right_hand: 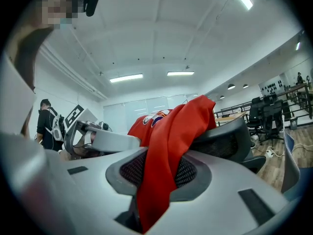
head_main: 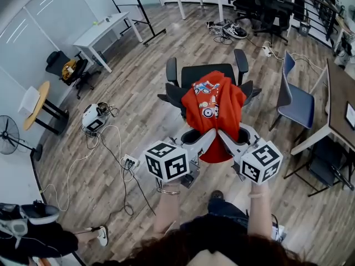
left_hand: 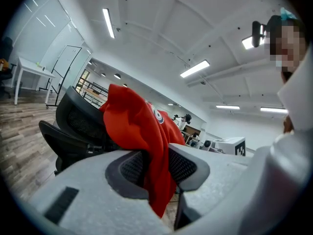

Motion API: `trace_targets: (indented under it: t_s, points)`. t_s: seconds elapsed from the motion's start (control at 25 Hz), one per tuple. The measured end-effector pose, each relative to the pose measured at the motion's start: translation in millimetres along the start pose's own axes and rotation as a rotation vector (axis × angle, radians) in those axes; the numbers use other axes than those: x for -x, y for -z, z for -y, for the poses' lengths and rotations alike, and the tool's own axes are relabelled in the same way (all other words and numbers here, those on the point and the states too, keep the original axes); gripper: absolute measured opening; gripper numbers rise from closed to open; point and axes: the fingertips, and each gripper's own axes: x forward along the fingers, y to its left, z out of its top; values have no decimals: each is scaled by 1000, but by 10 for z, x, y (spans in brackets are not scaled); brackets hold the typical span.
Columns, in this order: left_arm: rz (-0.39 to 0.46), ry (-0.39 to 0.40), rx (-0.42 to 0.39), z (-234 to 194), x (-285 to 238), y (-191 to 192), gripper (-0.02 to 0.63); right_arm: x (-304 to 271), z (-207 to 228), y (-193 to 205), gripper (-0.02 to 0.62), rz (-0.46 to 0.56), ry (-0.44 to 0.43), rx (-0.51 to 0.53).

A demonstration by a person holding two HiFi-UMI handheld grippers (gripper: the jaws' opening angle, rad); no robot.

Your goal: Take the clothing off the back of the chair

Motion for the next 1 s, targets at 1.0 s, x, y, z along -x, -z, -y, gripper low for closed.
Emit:
trace_targets:
  t_s: [1.0]
  points:
    - [69, 32, -85, 537, 723, 28, 106, 357, -829, -146, 83, 24, 22, 102]
